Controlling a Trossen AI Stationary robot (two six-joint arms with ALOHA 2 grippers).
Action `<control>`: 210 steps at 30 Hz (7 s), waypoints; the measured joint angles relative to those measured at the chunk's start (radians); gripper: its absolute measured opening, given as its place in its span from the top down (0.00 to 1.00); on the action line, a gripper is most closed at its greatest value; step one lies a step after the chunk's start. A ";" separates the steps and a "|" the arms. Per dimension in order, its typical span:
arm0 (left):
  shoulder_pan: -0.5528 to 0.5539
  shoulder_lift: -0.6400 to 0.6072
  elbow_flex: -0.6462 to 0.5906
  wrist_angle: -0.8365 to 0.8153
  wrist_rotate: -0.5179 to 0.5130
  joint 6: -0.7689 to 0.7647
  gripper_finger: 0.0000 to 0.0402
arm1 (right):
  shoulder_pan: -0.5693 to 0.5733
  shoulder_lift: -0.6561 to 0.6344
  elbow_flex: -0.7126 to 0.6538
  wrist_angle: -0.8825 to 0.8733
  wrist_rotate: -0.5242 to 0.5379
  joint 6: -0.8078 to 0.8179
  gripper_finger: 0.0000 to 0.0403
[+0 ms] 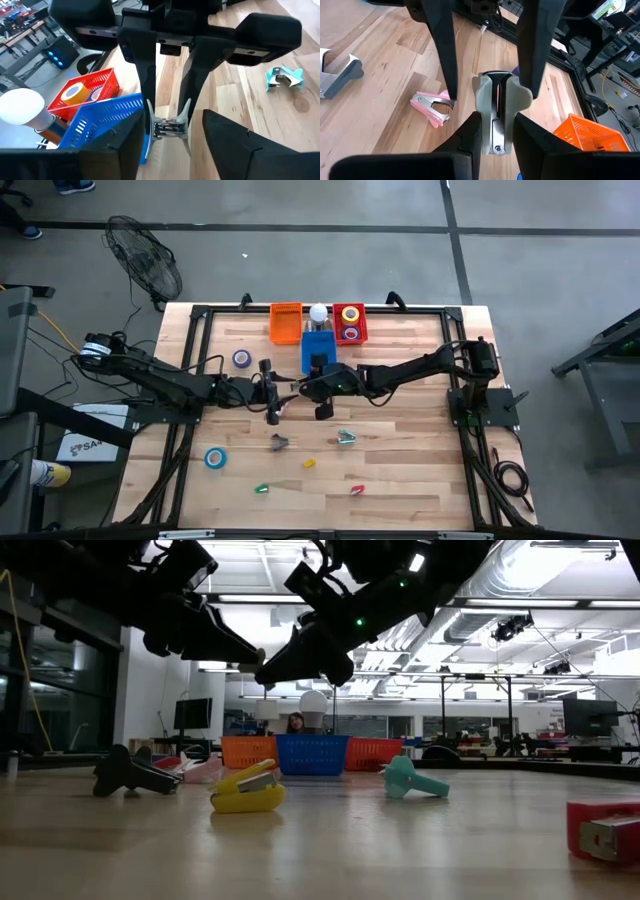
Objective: Pick and place Stapler, Stapler remover, tape
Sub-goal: Put the gray staple remover into the orange basket, then put the light blue staple remover into the orange basket
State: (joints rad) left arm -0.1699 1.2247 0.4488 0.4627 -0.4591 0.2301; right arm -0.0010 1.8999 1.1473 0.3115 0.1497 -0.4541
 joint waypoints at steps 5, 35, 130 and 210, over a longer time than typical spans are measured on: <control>0.000 0.000 0.000 -0.010 0.004 -0.004 0.60 | 0.000 0.000 0.000 0.003 -0.003 0.000 0.81; 0.000 0.000 -0.001 -0.051 -0.015 -0.033 0.78 | 0.000 -0.003 -0.001 -0.040 0.066 0.035 0.57; 0.929 0.244 0.305 -0.362 0.499 -0.162 0.40 | -0.204 -0.169 0.000 -0.884 0.128 0.298 0.52; 0.337 -0.083 0.304 -0.838 0.317 -0.445 0.40 | 0.406 -0.083 -0.484 0.011 0.181 0.752 0.70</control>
State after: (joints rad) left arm 0.1675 1.1416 0.7525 -0.3756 -0.1417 -0.2153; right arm 0.4046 1.8168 0.6629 0.3225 0.3307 0.2974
